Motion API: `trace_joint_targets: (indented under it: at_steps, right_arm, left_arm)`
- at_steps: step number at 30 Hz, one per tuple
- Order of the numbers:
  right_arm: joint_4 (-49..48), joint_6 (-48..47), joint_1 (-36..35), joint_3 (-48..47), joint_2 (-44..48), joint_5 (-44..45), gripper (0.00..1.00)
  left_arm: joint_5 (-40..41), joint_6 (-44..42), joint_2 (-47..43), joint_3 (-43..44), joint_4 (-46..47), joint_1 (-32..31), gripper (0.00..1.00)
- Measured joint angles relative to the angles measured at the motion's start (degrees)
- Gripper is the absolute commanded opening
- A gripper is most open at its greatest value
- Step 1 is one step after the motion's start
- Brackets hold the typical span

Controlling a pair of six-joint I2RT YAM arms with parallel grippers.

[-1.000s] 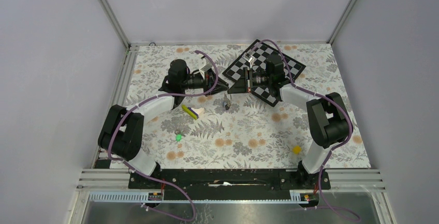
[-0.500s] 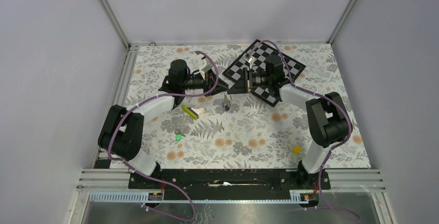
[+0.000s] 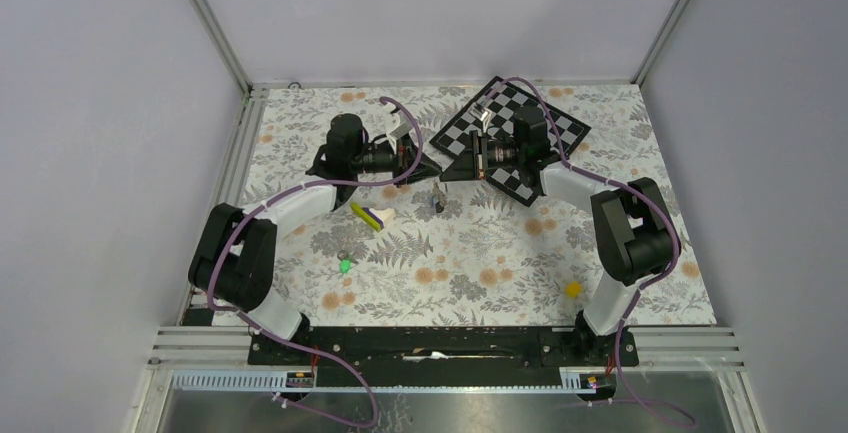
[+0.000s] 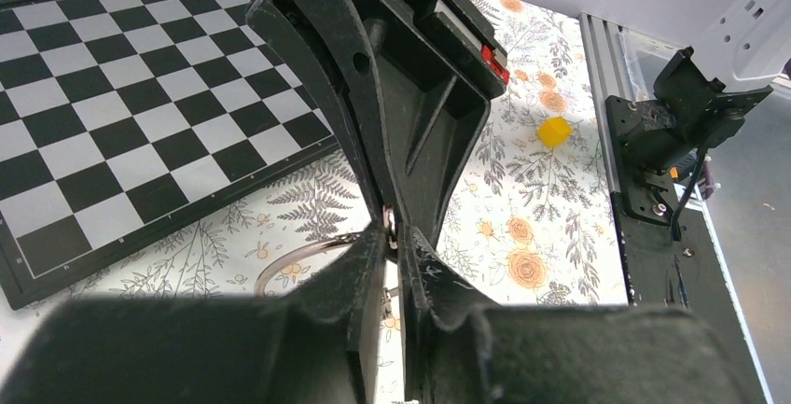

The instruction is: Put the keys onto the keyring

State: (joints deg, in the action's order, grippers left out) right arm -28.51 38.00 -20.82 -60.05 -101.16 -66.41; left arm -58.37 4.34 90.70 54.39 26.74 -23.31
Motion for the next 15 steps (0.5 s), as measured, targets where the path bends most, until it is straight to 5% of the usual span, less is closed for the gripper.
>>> trace_joint_targets:
  at_steps: [9,15]
  right_arm:
    - [-0.07,-0.26,0.39,0.00,0.00,0.59,0.00]
    - [-0.04,-0.55,0.37,0.00,0.00,0.52,0.00]
  left_arm:
    - [0.83,0.17,-0.02,0.72,-4.57,0.00,0.14]
    - [1.68,0.48,-0.02,0.74,-6.21,0.00,0.26]
